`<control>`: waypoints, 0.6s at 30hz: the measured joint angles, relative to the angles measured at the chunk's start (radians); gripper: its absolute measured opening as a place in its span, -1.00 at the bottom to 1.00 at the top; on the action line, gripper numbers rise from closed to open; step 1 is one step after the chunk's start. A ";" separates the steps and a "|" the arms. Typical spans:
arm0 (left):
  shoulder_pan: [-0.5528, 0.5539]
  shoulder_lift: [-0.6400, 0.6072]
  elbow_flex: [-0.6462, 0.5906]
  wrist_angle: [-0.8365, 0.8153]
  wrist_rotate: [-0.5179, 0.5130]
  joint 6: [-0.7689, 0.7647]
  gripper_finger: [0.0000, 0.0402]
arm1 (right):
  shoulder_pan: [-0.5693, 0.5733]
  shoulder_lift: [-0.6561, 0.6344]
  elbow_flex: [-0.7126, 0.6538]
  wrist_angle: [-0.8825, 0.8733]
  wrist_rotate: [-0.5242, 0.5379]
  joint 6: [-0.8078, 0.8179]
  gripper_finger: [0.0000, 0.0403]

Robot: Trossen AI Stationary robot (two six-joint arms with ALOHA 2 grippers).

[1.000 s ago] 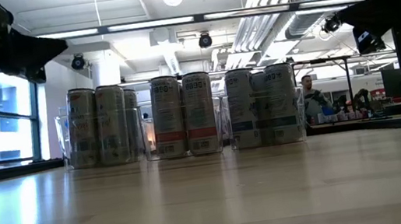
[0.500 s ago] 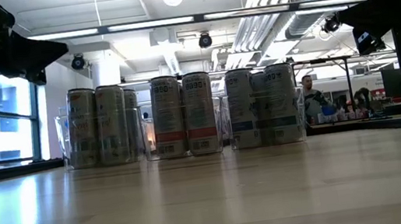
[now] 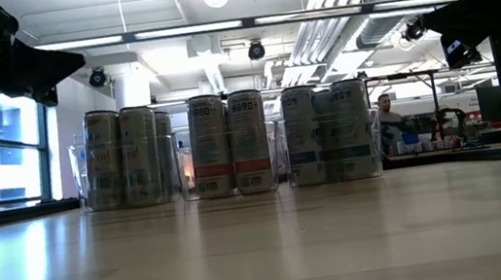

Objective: Sort soda cans
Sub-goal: Return to Home Position

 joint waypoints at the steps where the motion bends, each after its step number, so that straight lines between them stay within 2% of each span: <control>1: 0.000 0.000 0.000 0.000 0.000 0.000 -1.00 | 0.000 0.000 0.000 0.000 0.000 0.000 -1.00; 8: 0.000 0.000 0.000 -0.002 0.000 0.001 -1.00 | 0.000 0.000 0.000 0.000 0.000 0.000 -1.00; 11: 0.001 0.000 0.000 -0.016 -0.014 0.048 -1.00 | 0.000 0.000 0.000 0.000 0.000 0.000 -1.00; 18: 0.001 0.005 0.001 -0.043 -0.016 0.027 -1.00 | 0.000 0.000 0.000 0.000 0.000 0.000 -1.00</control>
